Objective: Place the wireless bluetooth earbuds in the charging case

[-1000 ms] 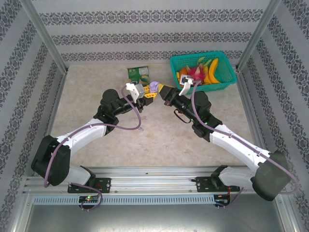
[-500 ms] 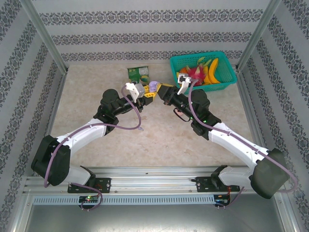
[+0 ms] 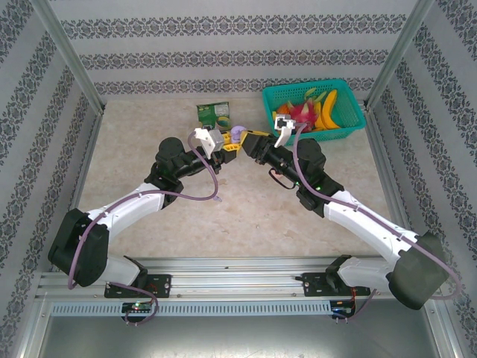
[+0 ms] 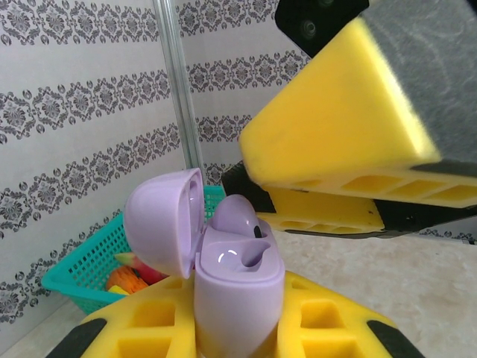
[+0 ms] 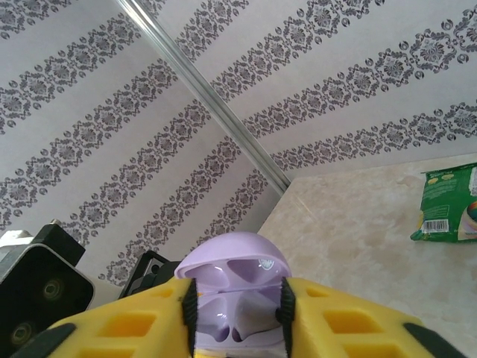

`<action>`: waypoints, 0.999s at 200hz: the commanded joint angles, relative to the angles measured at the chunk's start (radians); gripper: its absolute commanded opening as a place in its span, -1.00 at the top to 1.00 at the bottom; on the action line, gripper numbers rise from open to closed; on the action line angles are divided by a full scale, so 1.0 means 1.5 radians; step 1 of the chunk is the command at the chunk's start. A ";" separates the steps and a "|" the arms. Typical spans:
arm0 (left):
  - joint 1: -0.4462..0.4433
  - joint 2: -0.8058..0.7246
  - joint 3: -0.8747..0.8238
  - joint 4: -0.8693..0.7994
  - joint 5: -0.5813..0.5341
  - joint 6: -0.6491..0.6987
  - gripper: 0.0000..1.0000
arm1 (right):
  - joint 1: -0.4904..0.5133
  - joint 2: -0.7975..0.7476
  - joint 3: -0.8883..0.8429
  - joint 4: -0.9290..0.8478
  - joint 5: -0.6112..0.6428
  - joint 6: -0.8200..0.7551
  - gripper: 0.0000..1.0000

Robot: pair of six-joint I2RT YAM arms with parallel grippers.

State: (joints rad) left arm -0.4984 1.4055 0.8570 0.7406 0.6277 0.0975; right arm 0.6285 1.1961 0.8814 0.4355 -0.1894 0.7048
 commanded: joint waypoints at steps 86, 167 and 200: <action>-0.001 -0.083 -0.062 0.050 -0.114 0.030 1.00 | -0.033 -0.152 -0.085 -0.245 0.038 0.022 -0.08; 0.054 -0.132 -0.135 0.100 -0.184 -0.031 1.00 | 0.045 0.142 -0.053 -0.354 0.030 -0.081 -0.03; 0.069 -0.156 -0.151 0.093 -0.198 -0.038 1.00 | 0.092 0.289 0.052 -0.392 0.021 -0.197 0.00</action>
State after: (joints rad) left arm -0.4160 1.2163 0.6449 0.8181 0.3607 0.0685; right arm 0.7250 1.5391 0.8459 -0.1089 -0.1368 0.5747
